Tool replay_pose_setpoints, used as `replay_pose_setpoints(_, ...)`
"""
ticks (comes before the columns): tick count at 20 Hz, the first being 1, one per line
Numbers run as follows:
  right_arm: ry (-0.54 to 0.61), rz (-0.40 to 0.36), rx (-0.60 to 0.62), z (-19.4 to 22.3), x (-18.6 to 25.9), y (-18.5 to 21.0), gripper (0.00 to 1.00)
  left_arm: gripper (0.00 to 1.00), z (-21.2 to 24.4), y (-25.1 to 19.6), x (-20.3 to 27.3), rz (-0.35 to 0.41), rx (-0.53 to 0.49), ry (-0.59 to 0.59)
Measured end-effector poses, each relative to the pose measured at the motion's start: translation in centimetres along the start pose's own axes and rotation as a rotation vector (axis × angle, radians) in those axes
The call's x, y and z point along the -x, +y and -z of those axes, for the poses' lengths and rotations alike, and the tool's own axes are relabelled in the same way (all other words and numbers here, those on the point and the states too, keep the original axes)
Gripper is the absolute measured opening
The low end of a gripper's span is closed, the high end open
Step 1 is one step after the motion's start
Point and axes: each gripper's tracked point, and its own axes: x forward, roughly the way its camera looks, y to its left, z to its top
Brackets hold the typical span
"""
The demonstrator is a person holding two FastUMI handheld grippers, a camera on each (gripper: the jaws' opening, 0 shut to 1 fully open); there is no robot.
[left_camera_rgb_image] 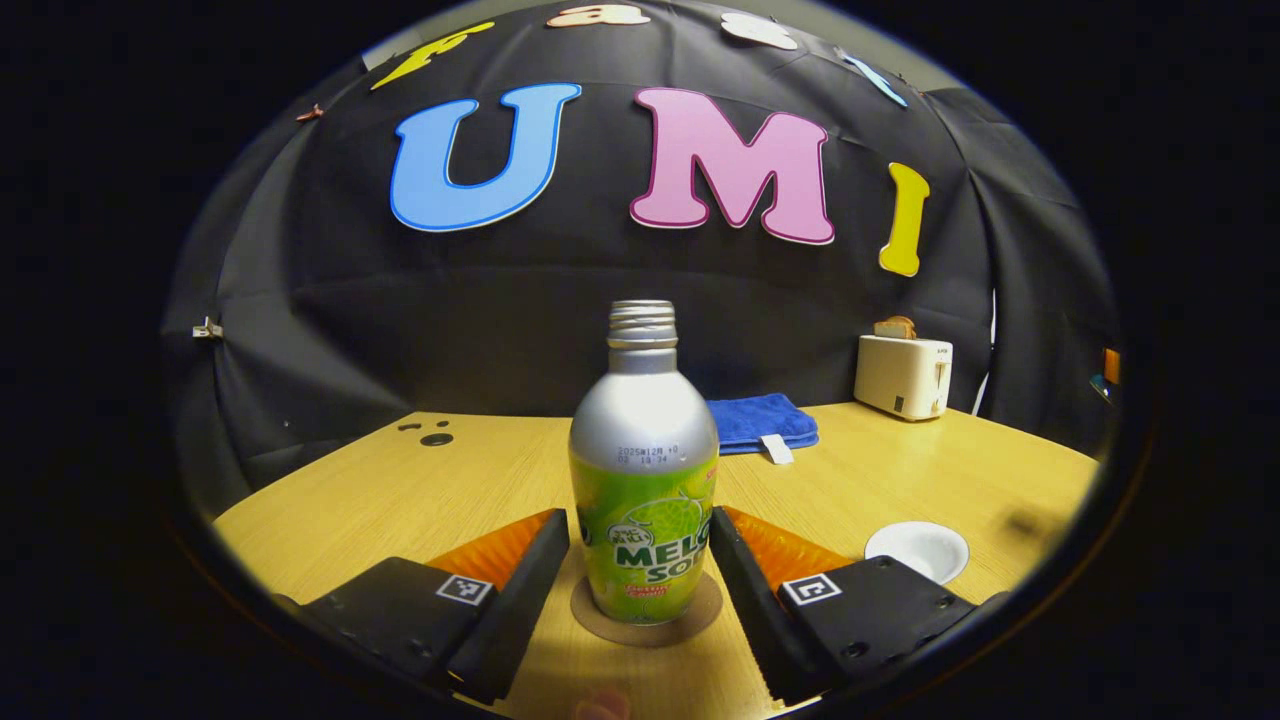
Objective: Open the teacup lid with one hand, grasp the water bottle and pour water into the teacup with the other hand; after pouring, place the water bottle on the coaster and then close the teacup lid.
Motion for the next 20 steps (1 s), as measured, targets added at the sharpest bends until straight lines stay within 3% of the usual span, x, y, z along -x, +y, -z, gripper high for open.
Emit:
replay_pose_setpoints(4, 0.024, -0.087, -0.037, 1.0, -0.7, 3.7, 0.32, 0.90, -0.1, 0.3, 3.3, -0.013, 0.005, -0.019)
replay_pose_setpoints(11, 0.076, -0.242, -0.100, 2.4, -4.6, 12.9, 0.32, 0.89, -3.1, 0.5, 9.7, -0.010, 0.048, -0.153)
replay_pose_setpoints(14, 0.100, -0.271, -0.064, 3.5, -6.6, 15.9, 0.32, 0.89, -3.7, 1.1, 11.0, -0.020, 0.026, -0.178)
replay_pose_setpoints(20, 0.155, -0.285, -0.031, 6.4, -9.5, 19.3, 0.32, 0.90, -2.5, 2.2, 11.4, -0.007, 0.093, -0.169)
